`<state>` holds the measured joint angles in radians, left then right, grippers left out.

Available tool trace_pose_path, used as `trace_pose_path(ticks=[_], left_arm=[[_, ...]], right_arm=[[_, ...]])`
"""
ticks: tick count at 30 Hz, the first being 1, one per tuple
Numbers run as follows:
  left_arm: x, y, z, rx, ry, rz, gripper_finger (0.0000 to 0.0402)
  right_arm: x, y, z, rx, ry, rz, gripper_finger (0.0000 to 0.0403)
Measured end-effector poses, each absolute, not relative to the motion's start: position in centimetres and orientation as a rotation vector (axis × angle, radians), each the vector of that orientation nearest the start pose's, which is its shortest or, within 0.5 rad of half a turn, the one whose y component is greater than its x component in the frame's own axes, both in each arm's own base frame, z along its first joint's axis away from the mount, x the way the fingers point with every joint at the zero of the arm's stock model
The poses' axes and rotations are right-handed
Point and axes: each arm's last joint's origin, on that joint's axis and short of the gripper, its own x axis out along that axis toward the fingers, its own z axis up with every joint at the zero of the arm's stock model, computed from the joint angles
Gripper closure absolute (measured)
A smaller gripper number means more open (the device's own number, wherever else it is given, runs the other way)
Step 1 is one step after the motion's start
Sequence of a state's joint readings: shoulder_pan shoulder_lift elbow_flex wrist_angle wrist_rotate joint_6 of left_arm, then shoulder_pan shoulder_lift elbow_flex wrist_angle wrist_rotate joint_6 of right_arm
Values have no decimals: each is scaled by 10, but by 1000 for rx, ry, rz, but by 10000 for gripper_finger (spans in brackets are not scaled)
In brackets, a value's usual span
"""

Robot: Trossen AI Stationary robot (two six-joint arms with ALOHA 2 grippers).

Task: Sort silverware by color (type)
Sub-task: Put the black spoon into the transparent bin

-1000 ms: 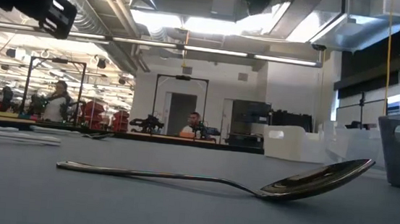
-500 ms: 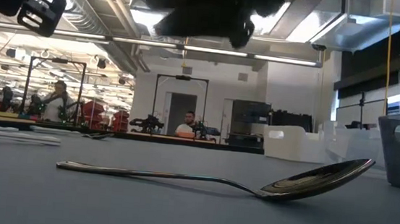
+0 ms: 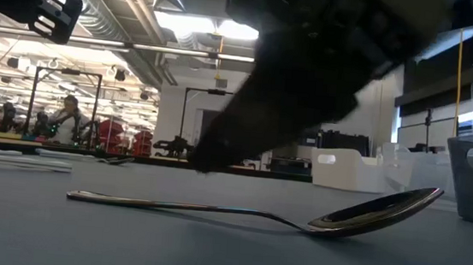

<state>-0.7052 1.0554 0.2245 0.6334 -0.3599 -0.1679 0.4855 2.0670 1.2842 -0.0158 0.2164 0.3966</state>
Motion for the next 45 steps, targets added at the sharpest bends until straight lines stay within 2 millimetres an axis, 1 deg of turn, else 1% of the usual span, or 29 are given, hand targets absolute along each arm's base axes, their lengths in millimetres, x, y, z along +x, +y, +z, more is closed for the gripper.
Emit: trace_pose_path(ticks=[2,5,10,13,19,20,21,25,27,30,33,37,40,45], left_arm=[[153,-117,174,-64,202,-329,321],[153,-117,174,-67,204,-329,321],[153,-117,174,-68,202,-327,321],[153,-117,174,-67,202,-323,321],[153,-117,174,-67,203,-322,321],[153,-117,174,-67,202,-322,321],[153,-117,174,-64,202,-322,321],[153,-117,174,-46,199,-324,321],[153,-117,174,-46,199,-324,321],[153,-117,174,-46,199,-324,321],[153,-117,174,-46,199,-324,321],[153,-117,174,-45,198,-322,321],[153,-116,174,-43,200,-314,321],[153,-116,173,-39,205,-313,321]], right_arm=[[379,197,134,107,810,95,226],[375,200,119,95,870,76,226],[376,199,115,90,877,66,232],[377,197,115,81,882,65,264],[376,195,113,52,896,58,380],[376,195,113,41,895,62,391],[376,196,113,26,893,70,394],[375,196,115,-8,884,72,381],[374,195,118,-25,883,72,386],[370,195,126,-60,883,83,398],[368,196,140,-103,837,77,392],[362,191,160,-146,828,41,393],[353,185,174,-182,863,7,399],[332,170,206,-204,892,-134,395]])
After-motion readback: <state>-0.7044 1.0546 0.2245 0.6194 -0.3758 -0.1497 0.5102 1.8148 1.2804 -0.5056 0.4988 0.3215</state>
